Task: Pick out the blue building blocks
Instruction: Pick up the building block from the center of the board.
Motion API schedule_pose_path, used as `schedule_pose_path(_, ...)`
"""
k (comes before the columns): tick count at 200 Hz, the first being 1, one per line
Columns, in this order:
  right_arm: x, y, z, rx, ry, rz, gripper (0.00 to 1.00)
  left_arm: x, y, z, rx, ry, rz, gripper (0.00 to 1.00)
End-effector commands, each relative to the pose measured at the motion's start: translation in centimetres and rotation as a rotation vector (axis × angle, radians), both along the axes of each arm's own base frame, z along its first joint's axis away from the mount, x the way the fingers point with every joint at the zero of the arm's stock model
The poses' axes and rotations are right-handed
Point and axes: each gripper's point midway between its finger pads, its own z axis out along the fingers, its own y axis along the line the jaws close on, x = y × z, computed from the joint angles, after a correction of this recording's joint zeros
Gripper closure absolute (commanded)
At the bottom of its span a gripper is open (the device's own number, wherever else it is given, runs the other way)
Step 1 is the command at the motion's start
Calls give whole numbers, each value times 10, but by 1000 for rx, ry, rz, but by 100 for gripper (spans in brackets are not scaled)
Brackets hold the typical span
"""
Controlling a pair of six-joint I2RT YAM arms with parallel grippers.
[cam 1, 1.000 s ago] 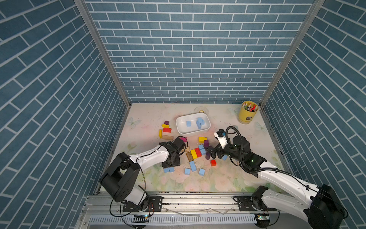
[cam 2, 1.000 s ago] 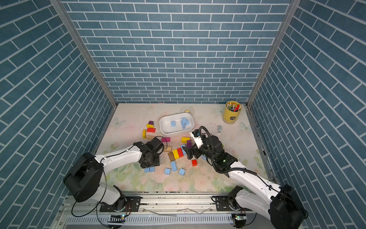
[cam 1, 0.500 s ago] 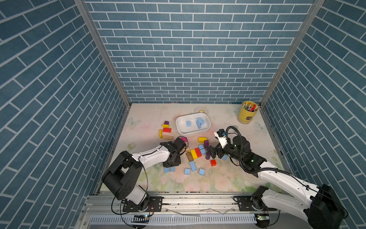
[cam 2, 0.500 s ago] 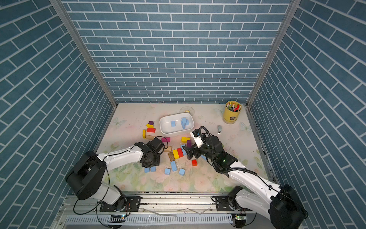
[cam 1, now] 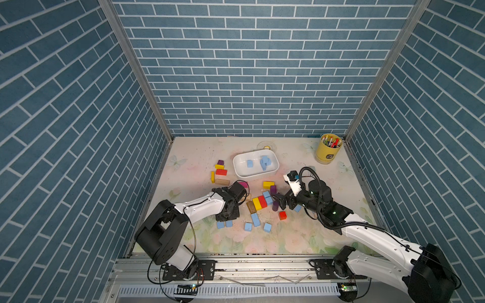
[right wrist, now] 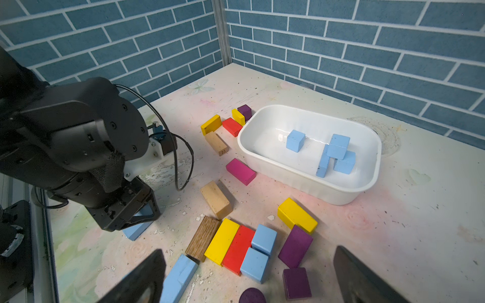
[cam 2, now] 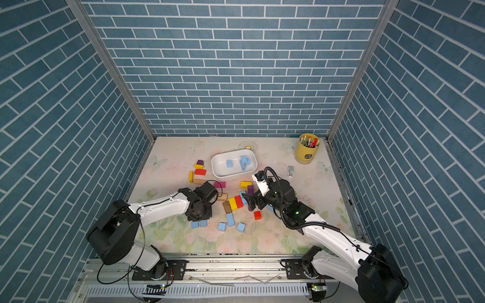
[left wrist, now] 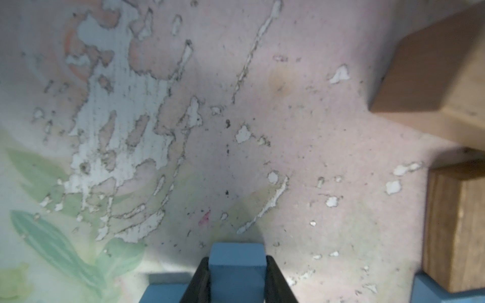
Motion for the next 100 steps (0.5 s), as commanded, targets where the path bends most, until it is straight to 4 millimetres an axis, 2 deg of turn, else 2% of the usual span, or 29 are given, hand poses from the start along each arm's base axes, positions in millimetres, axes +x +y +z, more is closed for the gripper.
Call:
schedule_pose_path(1, 2, -1, 1, -8, -50, 0, 1, 22, -7, 39, -6, -103, -20, 85)
schedule_pose_path(51, 2, -5, 3, -4, -73, -18, 1, 75, -33, 121, -34, -284, -66, 86)
schedule_pose_path(76, 4, -6, 0, -17, -75, -25, 1, 105, -46, 149, -34, -345, -84, 87)
schedule_pose_path(100, 4, -7, -1, -20, -82, -27, 1, 133, -59, 162, -34, -373, -94, 88)
